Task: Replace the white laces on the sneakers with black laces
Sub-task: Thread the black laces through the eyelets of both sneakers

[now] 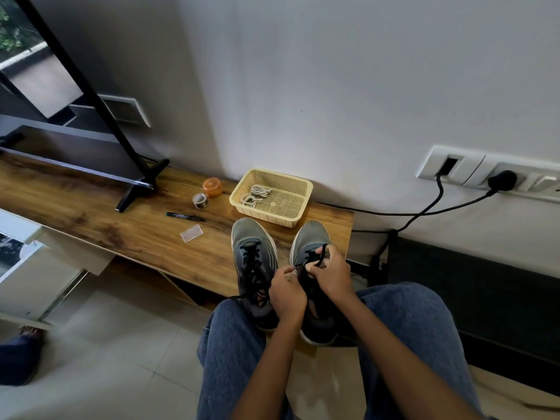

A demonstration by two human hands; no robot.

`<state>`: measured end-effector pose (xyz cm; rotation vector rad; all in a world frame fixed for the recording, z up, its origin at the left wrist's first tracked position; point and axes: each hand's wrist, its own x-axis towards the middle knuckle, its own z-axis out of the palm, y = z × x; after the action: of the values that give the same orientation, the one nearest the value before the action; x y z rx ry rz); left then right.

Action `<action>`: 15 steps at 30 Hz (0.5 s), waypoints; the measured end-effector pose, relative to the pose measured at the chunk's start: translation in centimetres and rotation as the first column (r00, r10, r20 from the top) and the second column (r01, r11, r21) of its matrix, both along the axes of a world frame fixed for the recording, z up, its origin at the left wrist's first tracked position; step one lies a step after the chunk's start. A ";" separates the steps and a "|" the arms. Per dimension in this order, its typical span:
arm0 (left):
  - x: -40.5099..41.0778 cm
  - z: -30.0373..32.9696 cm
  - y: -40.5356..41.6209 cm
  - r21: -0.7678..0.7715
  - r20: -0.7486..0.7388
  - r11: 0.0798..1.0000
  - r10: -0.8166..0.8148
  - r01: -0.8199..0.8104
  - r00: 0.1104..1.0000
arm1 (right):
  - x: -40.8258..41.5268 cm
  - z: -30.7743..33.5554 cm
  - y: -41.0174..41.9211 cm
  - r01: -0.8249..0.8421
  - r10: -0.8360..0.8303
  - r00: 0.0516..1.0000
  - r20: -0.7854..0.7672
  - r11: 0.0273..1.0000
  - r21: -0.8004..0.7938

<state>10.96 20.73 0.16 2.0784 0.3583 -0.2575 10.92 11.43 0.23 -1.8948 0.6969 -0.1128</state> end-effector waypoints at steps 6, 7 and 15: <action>1.0 0.0 0.0 -0.015 -0.025 0.999 -0.048 0.047 0.999 | -0.6 -0.3 -0.5 -0.036 0.036 0.999 0.024 0.999 -0.012; 1.2 0.0 0.0 -0.015 -0.041 0.999 -0.051 0.051 0.998 | -0.7 -0.2 -0.5 -0.040 0.042 0.999 0.028 0.999 -0.036; 1.7 -0.4 -0.4 0.026 -0.097 0.989 -0.143 0.146 0.985 | -2.7 -0.6 0.6 -0.006 -0.003 0.999 -0.042 0.978 -0.206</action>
<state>12.61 20.36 -0.26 2.1329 0.2699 -0.4413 8.19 12.07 -0.33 -2.1014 0.7360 -0.1494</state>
